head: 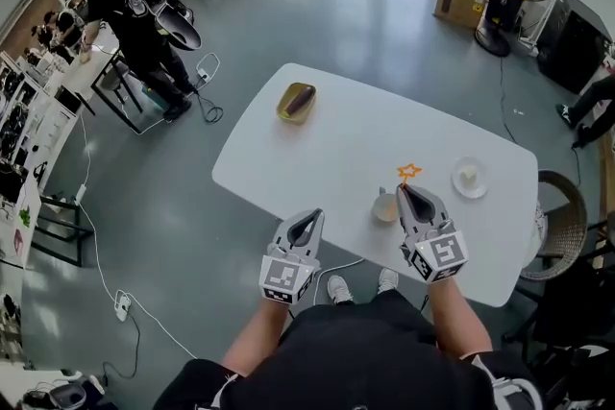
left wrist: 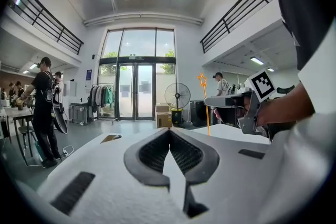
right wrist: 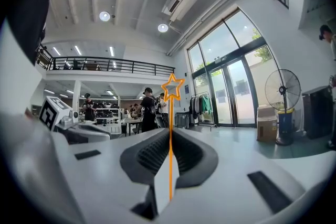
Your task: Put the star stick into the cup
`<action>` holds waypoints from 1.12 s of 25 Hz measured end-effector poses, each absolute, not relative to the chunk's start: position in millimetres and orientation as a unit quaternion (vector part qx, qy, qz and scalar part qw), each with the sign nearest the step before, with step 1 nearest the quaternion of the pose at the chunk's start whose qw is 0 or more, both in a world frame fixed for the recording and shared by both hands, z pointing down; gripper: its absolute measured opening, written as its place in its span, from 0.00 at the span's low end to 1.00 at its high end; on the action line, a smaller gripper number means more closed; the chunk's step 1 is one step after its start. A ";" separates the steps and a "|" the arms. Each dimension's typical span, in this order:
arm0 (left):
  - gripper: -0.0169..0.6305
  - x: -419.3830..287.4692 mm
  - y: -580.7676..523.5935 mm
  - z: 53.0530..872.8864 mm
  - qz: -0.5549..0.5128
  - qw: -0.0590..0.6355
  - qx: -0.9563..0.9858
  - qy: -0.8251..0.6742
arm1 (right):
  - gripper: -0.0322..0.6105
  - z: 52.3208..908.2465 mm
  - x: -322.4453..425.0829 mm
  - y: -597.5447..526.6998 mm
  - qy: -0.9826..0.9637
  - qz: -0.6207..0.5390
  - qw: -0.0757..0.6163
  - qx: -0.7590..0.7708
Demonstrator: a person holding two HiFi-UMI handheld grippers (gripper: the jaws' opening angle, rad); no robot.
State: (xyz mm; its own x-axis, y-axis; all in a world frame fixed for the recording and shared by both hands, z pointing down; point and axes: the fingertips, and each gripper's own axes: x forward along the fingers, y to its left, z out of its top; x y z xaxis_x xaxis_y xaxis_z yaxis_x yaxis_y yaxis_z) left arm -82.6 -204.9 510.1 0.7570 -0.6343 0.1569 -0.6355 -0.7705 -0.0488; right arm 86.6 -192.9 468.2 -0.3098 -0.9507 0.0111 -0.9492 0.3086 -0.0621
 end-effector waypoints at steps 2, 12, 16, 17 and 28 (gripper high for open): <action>0.04 -84.3 -211.4 505.8 0.087 0.008 0.937 -0.338 | 0.08 468.2 84.6 -200.9 0.809 -0.039 0.008 -0.586; 0.04 -64.7 -215.0 512.1 0.090 0.026 0.928 -0.360 | 0.08 509.8 96.3 -218.8 0.829 -0.074 -0.029 -0.554; 0.04 -66.1 -221.4 517.2 0.097 0.033 0.924 -0.369 | 0.08 529.5 91.5 -232.0 0.841 -0.084 -0.045 -0.533; 0.04 -64.4 -222.7 517.6 0.099 0.035 0.922 -0.372 | 0.08 534.5 93.0 -235.0 0.843 -0.090 -0.048 -0.528; 0.04 -75.5 -224.6 526.1 0.117 0.058 0.910 -0.393 | 0.08 592.8 85.5 -248.7 0.843 -0.152 -0.125 -0.500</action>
State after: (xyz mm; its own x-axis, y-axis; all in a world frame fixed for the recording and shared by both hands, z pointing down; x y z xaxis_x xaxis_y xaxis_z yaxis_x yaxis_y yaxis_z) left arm -75.5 -224.6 526.1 0.6636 -0.7020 0.2584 -0.7293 -0.6840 0.0147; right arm 85.5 -248.7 592.8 -0.4687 -0.8052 0.3632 -0.8814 0.4536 -0.1318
